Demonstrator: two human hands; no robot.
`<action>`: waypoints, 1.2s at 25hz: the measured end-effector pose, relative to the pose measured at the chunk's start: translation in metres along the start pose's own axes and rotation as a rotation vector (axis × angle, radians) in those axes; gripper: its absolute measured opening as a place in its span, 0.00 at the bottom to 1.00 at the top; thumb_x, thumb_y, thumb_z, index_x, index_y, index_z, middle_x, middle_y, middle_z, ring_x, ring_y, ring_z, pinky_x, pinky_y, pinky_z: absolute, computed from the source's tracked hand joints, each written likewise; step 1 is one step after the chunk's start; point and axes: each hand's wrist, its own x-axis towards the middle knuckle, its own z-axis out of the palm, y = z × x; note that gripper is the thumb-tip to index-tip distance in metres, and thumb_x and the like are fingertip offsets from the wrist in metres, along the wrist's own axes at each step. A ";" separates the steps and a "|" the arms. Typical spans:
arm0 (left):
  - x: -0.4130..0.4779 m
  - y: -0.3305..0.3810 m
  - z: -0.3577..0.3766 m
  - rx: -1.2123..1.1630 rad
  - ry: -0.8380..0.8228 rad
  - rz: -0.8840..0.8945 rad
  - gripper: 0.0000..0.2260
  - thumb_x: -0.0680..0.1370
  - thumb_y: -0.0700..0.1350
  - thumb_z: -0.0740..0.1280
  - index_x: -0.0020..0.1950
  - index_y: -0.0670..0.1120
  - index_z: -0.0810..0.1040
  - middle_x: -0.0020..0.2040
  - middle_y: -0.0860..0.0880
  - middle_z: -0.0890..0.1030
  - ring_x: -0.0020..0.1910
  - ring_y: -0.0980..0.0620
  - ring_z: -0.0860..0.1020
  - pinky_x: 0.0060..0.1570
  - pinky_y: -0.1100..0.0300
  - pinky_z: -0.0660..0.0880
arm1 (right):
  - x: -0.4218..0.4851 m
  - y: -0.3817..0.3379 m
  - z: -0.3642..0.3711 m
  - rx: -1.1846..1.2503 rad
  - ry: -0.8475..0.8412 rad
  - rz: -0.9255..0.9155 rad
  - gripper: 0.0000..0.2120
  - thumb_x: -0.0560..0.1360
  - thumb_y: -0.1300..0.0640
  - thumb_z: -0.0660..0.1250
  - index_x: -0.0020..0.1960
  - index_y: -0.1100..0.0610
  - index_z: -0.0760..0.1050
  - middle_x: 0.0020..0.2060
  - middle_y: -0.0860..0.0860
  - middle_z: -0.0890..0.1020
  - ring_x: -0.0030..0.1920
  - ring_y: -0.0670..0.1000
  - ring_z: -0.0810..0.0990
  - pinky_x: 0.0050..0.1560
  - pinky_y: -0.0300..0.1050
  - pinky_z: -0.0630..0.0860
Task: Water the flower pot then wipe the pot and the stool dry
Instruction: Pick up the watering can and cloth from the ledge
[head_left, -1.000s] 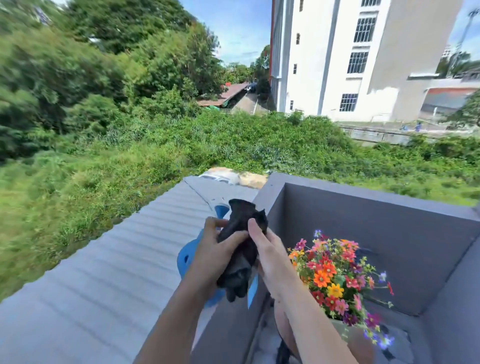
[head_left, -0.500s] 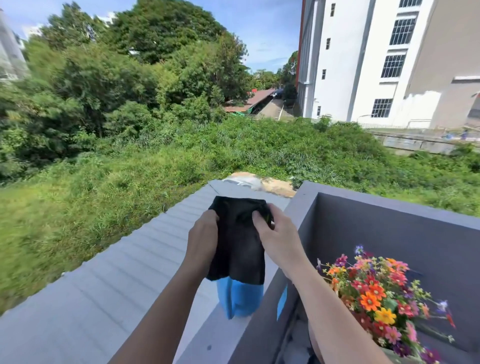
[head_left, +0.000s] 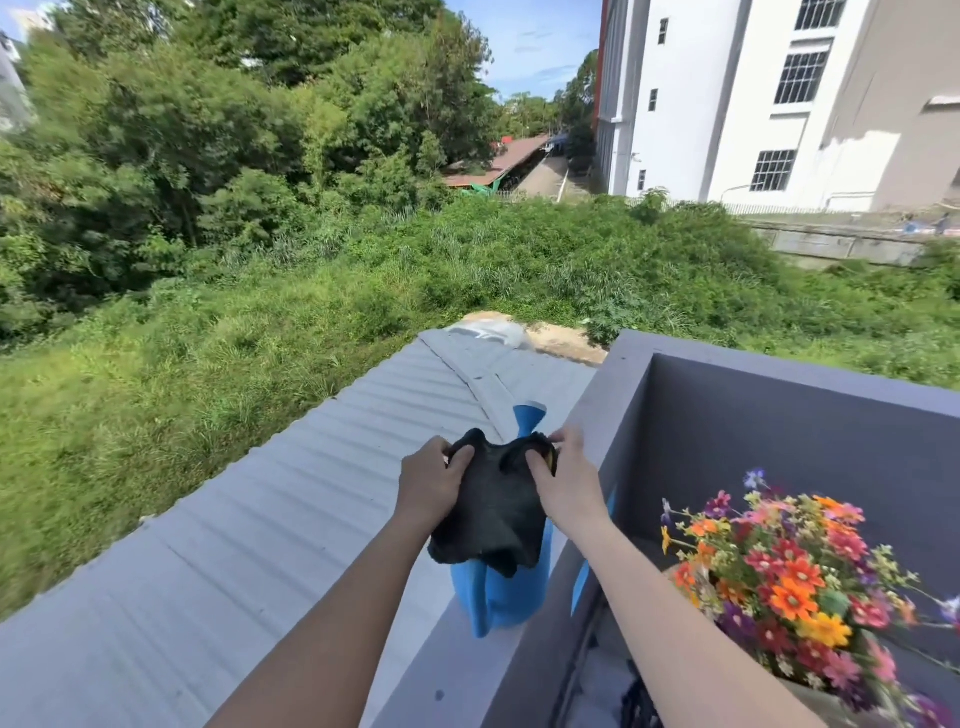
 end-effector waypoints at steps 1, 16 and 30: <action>0.001 -0.005 0.003 -0.034 -0.007 -0.034 0.12 0.77 0.53 0.64 0.48 0.45 0.68 0.37 0.46 0.76 0.38 0.47 0.74 0.32 0.60 0.65 | 0.002 0.007 0.005 -0.026 -0.011 -0.008 0.10 0.79 0.53 0.59 0.57 0.54 0.60 0.43 0.54 0.77 0.38 0.49 0.75 0.38 0.45 0.71; -0.012 0.031 0.045 0.483 -0.071 -0.102 0.22 0.78 0.57 0.58 0.59 0.40 0.73 0.58 0.43 0.78 0.59 0.42 0.75 0.51 0.54 0.70 | 0.002 0.084 0.034 -0.711 -0.164 -0.290 0.44 0.70 0.36 0.25 0.78 0.56 0.51 0.78 0.48 0.56 0.78 0.47 0.49 0.75 0.52 0.45; -0.031 0.120 0.018 0.362 -0.120 0.296 0.16 0.79 0.50 0.58 0.40 0.39 0.71 0.44 0.40 0.78 0.49 0.39 0.77 0.42 0.56 0.66 | -0.025 0.049 -0.038 -0.518 0.111 -0.358 0.38 0.72 0.38 0.28 0.78 0.51 0.47 0.77 0.42 0.48 0.77 0.42 0.43 0.77 0.50 0.42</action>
